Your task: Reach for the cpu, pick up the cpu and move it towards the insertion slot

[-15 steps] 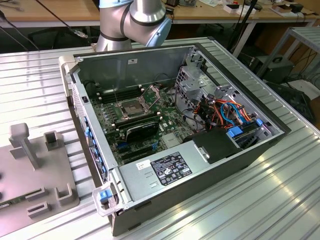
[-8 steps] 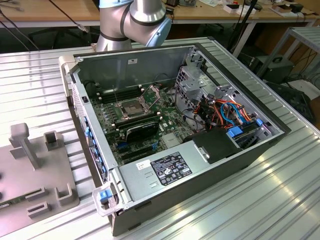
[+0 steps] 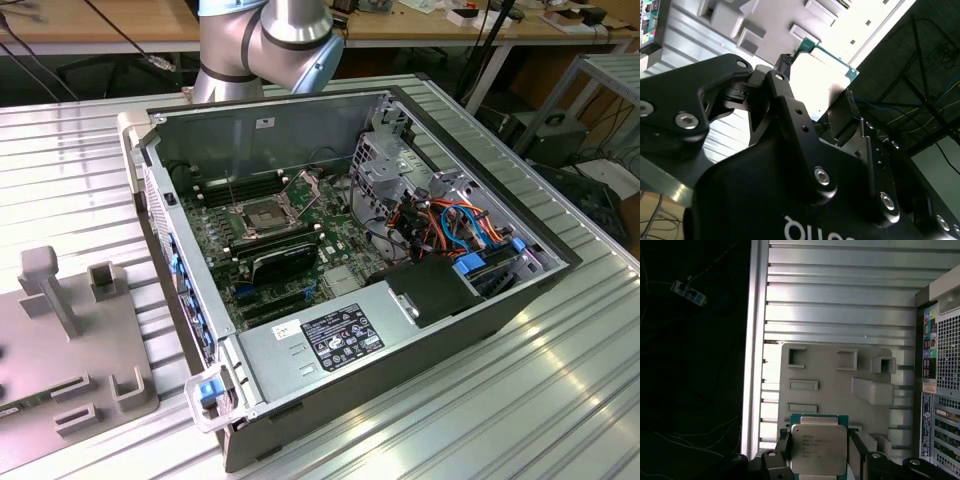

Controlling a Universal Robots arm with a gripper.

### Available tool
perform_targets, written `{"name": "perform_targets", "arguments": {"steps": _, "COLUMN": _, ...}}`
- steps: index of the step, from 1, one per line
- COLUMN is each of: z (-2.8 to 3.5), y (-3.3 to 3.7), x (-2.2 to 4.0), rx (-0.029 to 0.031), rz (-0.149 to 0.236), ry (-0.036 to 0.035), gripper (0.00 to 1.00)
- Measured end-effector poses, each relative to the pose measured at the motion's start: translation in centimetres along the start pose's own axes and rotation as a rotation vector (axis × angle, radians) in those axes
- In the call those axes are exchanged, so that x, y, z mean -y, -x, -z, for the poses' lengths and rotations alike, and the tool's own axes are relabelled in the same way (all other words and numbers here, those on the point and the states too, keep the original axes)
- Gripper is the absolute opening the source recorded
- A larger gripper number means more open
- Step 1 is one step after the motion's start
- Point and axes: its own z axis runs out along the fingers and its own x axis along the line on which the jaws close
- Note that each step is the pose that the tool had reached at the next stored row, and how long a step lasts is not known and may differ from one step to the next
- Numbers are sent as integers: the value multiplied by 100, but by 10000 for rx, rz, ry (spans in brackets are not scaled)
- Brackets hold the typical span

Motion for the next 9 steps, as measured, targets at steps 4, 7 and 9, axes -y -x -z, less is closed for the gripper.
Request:
{"name": "perform_targets", "arguments": {"steps": 4, "z": 1, "y": 104, "x": 5, "rx": 0, "rz": 1, "ry": 0, "gripper": 55}}
{"name": "perform_targets", "arguments": {"steps": 7, "z": 25, "y": 138, "x": 6, "rx": -1, "rz": -1, "ry": 0, "gripper": 55}}
{"name": "perform_targets", "arguments": {"steps": 9, "z": 90, "y": 146, "x": 5, "rx": 0, "rz": 0, "ry": -2, "gripper": 55}}
